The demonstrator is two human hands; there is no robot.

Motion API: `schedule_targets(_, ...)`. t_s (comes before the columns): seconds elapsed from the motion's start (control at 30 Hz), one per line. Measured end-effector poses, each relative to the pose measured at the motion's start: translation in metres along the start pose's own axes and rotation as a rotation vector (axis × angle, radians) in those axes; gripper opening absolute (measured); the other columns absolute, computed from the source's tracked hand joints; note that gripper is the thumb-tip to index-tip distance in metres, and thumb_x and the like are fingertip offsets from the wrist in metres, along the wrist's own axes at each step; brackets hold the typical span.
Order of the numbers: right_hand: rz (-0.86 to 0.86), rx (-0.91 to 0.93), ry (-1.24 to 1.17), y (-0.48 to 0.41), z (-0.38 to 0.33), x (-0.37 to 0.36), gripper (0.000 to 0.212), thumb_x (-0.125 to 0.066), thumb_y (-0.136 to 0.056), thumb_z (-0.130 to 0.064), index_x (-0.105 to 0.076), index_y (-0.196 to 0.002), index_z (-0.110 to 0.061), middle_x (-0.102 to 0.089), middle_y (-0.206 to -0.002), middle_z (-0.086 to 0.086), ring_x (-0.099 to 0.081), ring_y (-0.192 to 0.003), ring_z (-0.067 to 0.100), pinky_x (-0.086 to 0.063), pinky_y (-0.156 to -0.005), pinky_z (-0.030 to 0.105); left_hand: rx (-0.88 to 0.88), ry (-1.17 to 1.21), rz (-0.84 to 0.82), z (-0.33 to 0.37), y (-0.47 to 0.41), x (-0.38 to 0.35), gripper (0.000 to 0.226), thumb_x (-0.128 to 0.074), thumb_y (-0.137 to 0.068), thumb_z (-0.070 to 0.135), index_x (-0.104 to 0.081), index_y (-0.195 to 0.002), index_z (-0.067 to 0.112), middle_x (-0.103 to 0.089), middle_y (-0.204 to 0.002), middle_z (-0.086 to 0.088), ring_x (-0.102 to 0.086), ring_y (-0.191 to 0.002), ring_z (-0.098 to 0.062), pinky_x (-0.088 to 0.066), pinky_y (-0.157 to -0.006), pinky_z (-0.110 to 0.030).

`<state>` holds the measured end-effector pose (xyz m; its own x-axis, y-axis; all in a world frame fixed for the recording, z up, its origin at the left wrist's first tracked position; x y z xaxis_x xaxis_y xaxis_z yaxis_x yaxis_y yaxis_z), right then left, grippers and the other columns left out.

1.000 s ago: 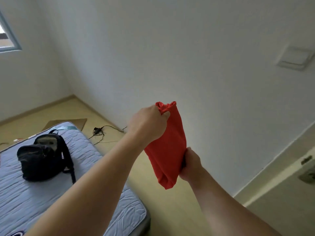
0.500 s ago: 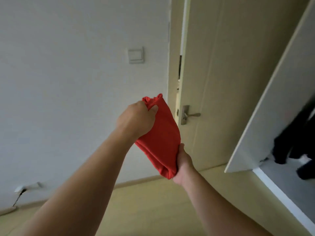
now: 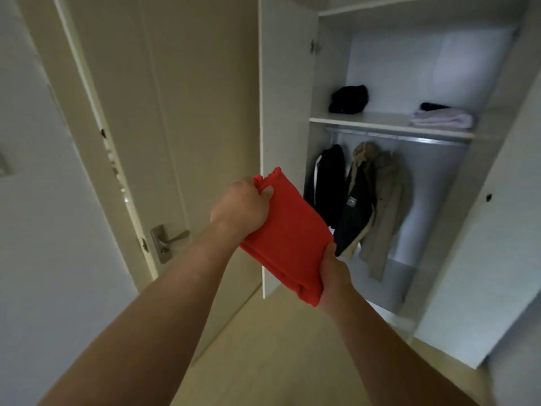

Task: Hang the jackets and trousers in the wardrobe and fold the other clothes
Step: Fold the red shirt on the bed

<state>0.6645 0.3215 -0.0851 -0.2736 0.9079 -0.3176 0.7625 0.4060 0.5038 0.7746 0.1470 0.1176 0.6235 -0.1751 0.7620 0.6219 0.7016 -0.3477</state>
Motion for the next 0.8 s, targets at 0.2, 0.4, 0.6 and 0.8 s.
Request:
schedule_targets(0.2,0.094,0.119,-0.146,-0.030,-0.076,0.063,0.063,-0.040,-0.097,-0.070,-0.059,-0.129,-0.019,-0.072,-0.102,0.011,-0.075,-0.071,0.036,-0.060,-0.052,0.047,-0.188,0.024,-0.023,0.090,-0.053,-0.063,0.039,-0.047,-0.100,0.053,-0.049,-0.088,0.016,-0.063,-0.093,-0.010,-0.061,-0.090,-0.033,-0.045,-0.073,-0.037)
schedule_targets(0.4,0.020,0.174,-0.224,-0.101,-0.140,0.068,0.059,-0.033,-0.101,-0.066,-0.053,-0.139,-0.024,-0.065,-0.130,0.016,-0.065,-0.110,0.044,-0.052,-0.094,0.065,-0.263,0.055,-0.021,0.146,-0.128,-0.111,0.039,-0.045,-0.102,0.051,-0.052,-0.089,0.015,-0.058,-0.086,-0.003,-0.054,-0.075,-0.021,-0.038,-0.066,-0.033)
schedule_targets(0.6,0.117,0.269,-0.071,-0.189,-0.227,0.058,0.057,-0.034,-0.106,-0.053,-0.045,-0.149,-0.017,-0.057,-0.141,0.012,-0.058,-0.121,0.037,-0.047,-0.105,0.056,-0.265,0.083,0.047,0.173,-0.237,-0.144,0.039,-0.047,-0.103,0.047,-0.048,-0.076,0.019,-0.051,-0.072,0.004,-0.045,-0.063,-0.007,-0.028,-0.052,-0.023)
schedule_targets(0.8,0.232,0.470,0.162,-0.255,-0.330,0.047,0.023,-0.042,-0.104,-0.037,-0.060,-0.103,-0.023,-0.065,-0.099,0.006,-0.060,-0.086,0.020,-0.050,-0.074,0.038,-0.259,0.165,0.087,0.179,-0.350,-0.195,0.039,-0.049,-0.102,0.046,-0.060,-0.088,0.011,-0.049,-0.070,0.009,-0.043,-0.063,-0.007,-0.029,-0.059,-0.026)
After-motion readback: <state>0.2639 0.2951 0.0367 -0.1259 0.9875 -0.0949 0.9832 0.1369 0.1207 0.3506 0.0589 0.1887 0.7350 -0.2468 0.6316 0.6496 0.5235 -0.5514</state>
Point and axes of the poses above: each hand's wrist, its own y-axis away from the middle knuckle, its own x-axis out of the back of the hand, z = x × y, the point moved 9 cm from there along -y, towards the middle knuckle
